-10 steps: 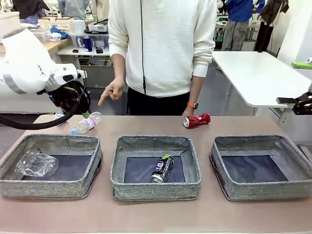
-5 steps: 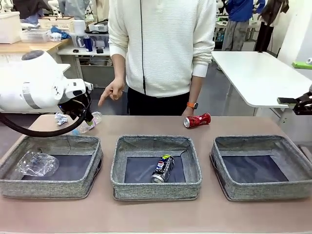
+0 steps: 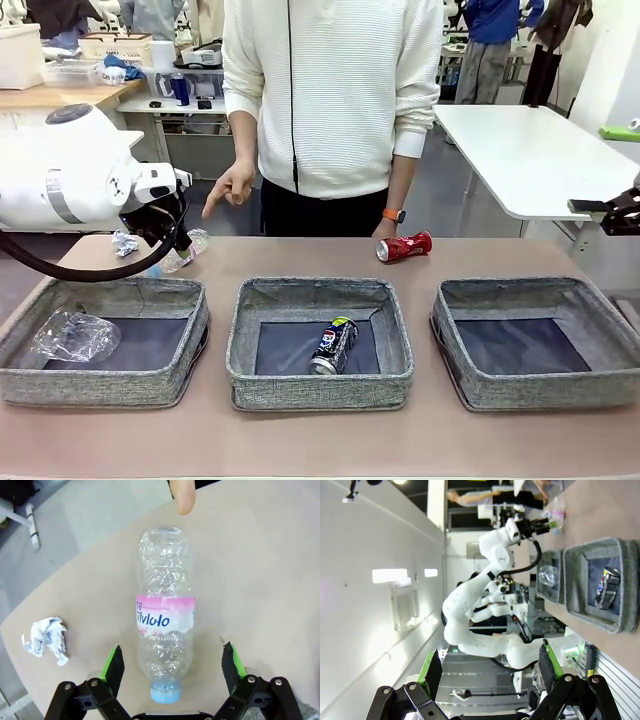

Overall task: Sort the waste into the appropriate baskets.
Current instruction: Pick up the waste item pointed out by the person.

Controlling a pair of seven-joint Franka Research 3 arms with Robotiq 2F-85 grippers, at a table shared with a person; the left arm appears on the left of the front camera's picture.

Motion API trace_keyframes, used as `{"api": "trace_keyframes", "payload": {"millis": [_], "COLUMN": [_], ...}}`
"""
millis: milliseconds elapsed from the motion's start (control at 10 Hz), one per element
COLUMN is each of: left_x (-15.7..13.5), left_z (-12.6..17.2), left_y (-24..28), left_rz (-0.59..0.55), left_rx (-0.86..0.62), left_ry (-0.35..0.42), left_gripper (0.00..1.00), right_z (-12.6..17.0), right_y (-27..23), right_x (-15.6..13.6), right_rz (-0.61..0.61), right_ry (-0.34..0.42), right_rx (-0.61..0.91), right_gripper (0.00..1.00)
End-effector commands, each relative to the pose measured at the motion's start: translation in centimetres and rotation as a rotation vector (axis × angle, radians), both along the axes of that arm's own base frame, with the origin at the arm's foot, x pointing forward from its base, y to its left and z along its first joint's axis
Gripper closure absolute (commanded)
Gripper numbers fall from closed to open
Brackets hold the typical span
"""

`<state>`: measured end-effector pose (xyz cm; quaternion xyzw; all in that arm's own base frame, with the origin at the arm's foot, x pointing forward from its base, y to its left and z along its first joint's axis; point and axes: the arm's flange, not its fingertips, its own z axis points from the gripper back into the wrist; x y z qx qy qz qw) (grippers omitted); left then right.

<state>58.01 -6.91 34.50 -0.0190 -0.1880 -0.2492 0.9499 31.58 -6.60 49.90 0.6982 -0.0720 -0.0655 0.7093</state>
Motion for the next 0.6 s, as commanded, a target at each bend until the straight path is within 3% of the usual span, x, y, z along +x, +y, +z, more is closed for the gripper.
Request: {"api": "trace_keyframes", "payload": {"millis": [0,300,500], "left_x": [0.9,2.3,2.6], "left_z": [0.3,-1.1,-1.7], "left_y": [-0.2,0.0,-0.1], "left_rz": [-0.035,-0.027,-0.053], "left_rx": [0.022,0.022,0.014], "left_ry": [-0.023,-0.01,-0.042], "left_gripper": [0.0,0.0,0.0], "right_z": [0.2,0.2,0.2], "right_y": [0.1,0.1,0.1], "right_x": [0.1,0.1,0.1], "right_rz": [-0.008,-0.008,-0.008], "right_ry": [-0.006,-0.006,-0.006], "right_rx": [0.015,0.015,0.015], "right_gripper": [0.0,0.0,0.0]}}
